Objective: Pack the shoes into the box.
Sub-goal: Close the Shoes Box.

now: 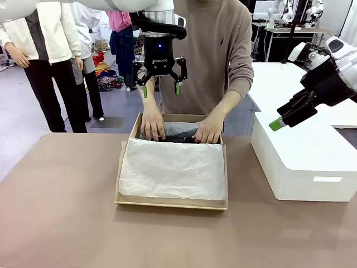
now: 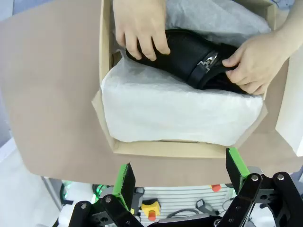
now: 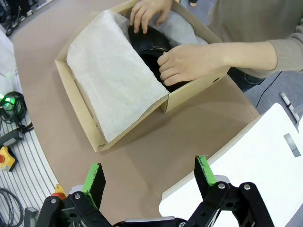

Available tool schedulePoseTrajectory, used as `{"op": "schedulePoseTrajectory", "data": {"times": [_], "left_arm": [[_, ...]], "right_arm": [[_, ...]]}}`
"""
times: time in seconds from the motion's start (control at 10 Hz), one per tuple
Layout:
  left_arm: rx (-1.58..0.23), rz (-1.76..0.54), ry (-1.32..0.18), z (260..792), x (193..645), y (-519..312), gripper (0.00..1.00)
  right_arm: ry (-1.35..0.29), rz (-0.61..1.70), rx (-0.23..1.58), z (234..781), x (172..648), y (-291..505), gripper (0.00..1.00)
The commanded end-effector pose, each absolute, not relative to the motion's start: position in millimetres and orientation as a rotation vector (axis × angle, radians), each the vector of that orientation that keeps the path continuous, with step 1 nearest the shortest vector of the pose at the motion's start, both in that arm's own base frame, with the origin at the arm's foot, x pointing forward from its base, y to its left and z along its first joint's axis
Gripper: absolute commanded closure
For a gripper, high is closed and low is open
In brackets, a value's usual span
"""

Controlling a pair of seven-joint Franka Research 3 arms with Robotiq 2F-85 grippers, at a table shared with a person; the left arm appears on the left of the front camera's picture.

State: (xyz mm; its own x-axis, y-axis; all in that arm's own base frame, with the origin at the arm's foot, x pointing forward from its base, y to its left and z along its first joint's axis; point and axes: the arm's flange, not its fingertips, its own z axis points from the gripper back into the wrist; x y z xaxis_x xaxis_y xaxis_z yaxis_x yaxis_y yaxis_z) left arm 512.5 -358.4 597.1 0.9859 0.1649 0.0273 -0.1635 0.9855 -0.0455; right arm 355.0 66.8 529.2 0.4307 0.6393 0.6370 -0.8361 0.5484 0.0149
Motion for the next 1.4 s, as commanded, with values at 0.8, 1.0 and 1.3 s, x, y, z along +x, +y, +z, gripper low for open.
{"op": "schedulePoseTrajectory", "data": {"times": [0.8,1.0,1.3], "left_arm": [[0.03,-0.581,-0.03,598,487,-231,0.0],[-0.04,-0.835,-0.03,593,490,-193,0.0],[-0.151,-1.074,-0.094,588,505,-169,0.0]], "right_arm": [[-0.635,0.947,0.37,529,357,67,0.0],[-0.635,0.947,0.37,529,357,67,0.0],[-0.635,0.947,0.37,529,357,67,0.0]]}}
